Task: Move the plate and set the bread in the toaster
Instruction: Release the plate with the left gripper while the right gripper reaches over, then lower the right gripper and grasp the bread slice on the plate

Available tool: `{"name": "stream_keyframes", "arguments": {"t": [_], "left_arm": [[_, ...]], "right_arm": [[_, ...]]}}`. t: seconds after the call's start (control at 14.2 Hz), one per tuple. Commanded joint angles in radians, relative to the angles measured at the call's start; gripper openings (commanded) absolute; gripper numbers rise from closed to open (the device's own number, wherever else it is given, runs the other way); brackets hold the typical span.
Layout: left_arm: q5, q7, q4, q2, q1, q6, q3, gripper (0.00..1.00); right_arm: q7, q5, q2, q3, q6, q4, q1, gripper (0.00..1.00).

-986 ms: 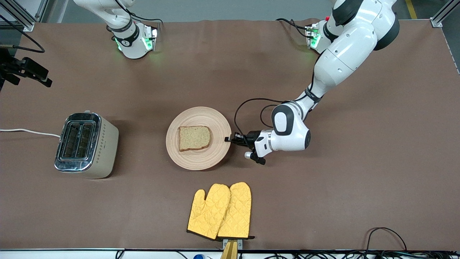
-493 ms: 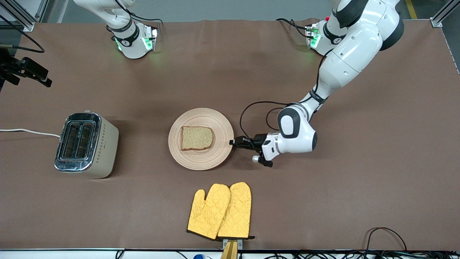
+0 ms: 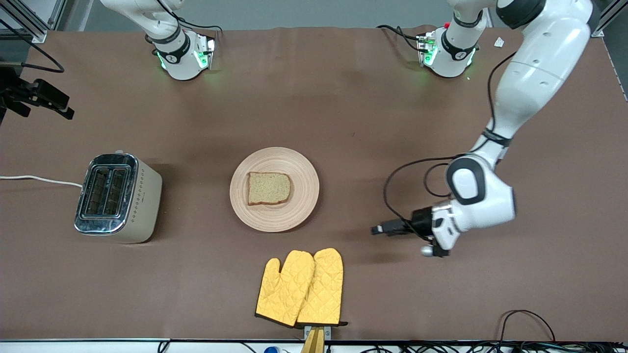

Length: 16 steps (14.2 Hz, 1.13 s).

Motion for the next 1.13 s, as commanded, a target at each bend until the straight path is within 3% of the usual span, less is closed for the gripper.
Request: {"name": "stream_keyframes", "arguments": {"t": [0.0, 0.21, 0.49, 0.85, 1.06], "left_arm": [[0.174, -0.182, -0.007, -0.066, 0.027, -0.023, -0.001, 1.0], [0.455, -0.434, -0.006, -0.15, 0.041, -0.049, 0.022, 1.0], [0.806, -0.582, 0.01, -0.274, 0.064, -0.25, 0.022, 1.0], [0.852, -0.568, 0.026, -0.469, 0.125, -0.526, 0.022, 1.0], [0.881, -0.566, 0.124, -0.519, 0.139, -0.725, 0.017, 1.0]], "right_arm": [[0.006, 0.017, 0.029, 0.031, 0.012, -0.008, -0.001, 1.0], [0.034, 0.066, 0.095, 0.07, 0.07, -0.01, 0.008, 1.0], [0.197, 0.068, 0.19, 0.19, 0.202, -0.048, 0.008, 1.0], [0.414, 0.063, 0.364, 0.33, 0.35, -0.064, 0.033, 1.0], [0.425, 0.051, 0.453, 0.351, 0.487, -0.1, 0.047, 1.0]]}}
